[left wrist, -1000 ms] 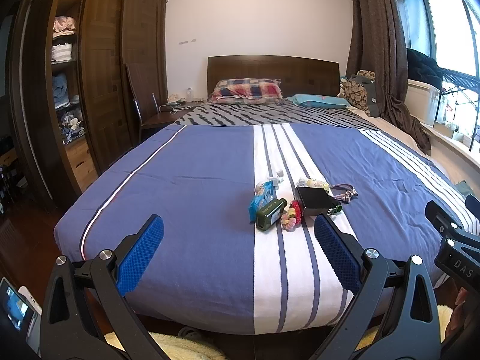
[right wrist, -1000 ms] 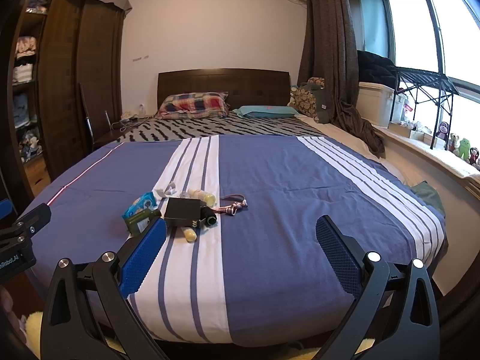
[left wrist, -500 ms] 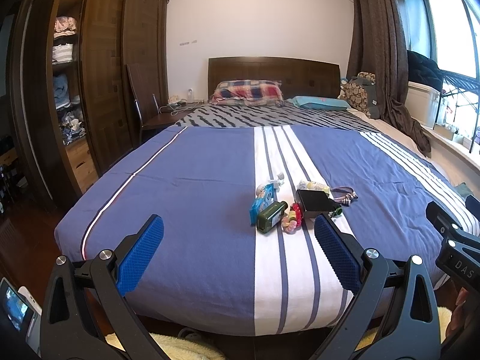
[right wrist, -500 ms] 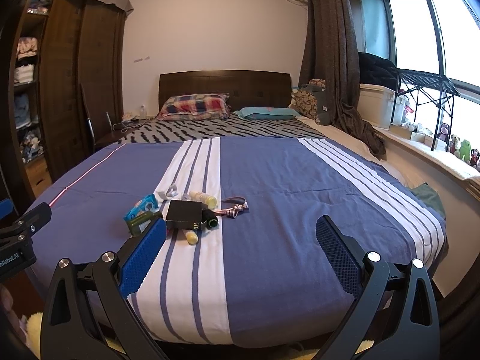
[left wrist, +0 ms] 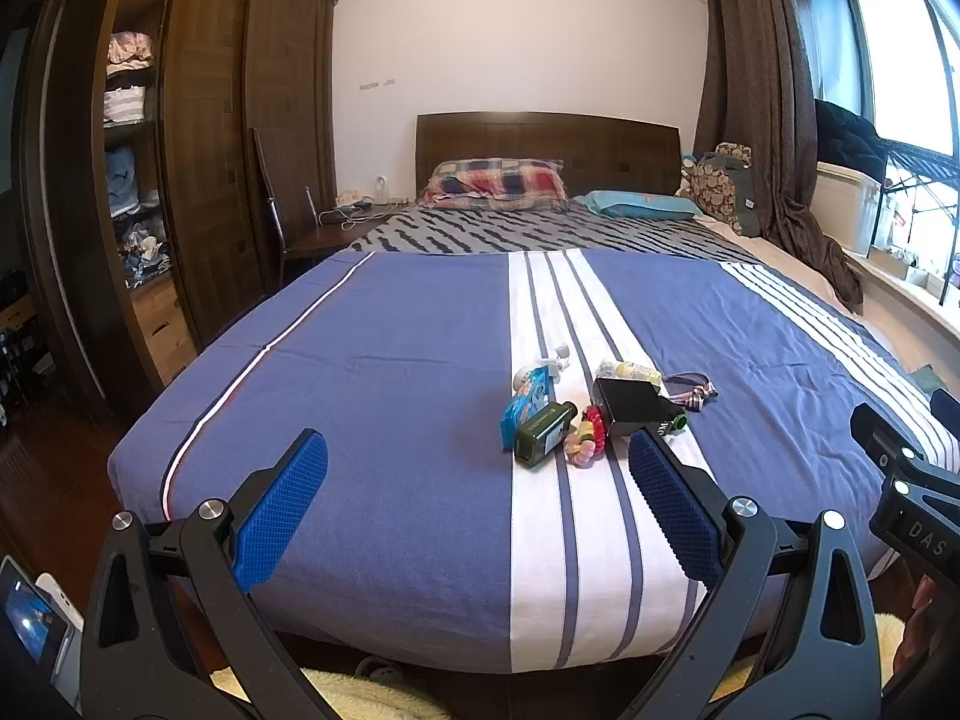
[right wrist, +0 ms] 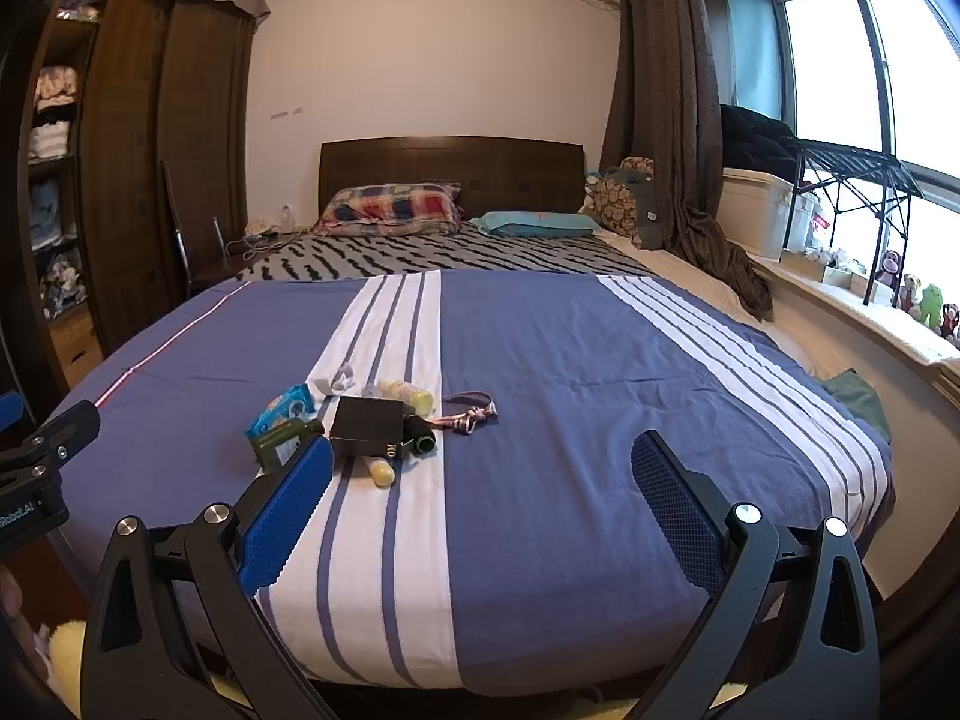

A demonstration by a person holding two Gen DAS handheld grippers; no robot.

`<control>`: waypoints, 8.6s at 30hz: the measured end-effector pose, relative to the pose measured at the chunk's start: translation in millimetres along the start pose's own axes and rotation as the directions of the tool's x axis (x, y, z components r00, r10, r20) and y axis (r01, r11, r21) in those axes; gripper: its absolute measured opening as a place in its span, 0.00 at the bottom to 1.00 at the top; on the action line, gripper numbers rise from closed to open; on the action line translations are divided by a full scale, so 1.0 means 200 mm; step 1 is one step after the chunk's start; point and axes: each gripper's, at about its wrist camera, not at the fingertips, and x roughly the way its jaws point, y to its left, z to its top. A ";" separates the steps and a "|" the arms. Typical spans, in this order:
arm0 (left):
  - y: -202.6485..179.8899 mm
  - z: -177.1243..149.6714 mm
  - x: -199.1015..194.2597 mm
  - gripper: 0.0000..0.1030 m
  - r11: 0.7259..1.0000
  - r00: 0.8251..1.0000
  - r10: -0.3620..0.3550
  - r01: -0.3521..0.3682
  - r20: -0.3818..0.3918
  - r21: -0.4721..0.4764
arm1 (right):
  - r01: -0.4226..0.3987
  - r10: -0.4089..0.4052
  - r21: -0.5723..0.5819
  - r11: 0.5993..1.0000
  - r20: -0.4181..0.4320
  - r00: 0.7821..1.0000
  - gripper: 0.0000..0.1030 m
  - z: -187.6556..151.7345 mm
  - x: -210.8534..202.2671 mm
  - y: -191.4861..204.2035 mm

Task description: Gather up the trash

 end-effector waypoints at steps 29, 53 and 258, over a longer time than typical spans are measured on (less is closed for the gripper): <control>-0.06 -0.09 0.28 0.92 0.997 0.997 -0.020 0.025 -0.080 0.066 | -0.026 0.030 0.065 0.998 -0.064 0.997 0.97 -0.11 0.25 -0.08; 0.06 -0.20 0.92 0.92 0.989 0.961 -0.098 0.123 -0.259 0.082 | -0.248 0.265 0.092 0.964 -0.294 0.918 0.97 -0.10 1.03 0.28; -0.42 -0.27 1.33 0.31 0.920 0.877 -0.297 0.369 -0.377 0.134 | -0.308 0.301 0.045 0.950 -0.385 0.872 0.21 -0.32 1.09 0.05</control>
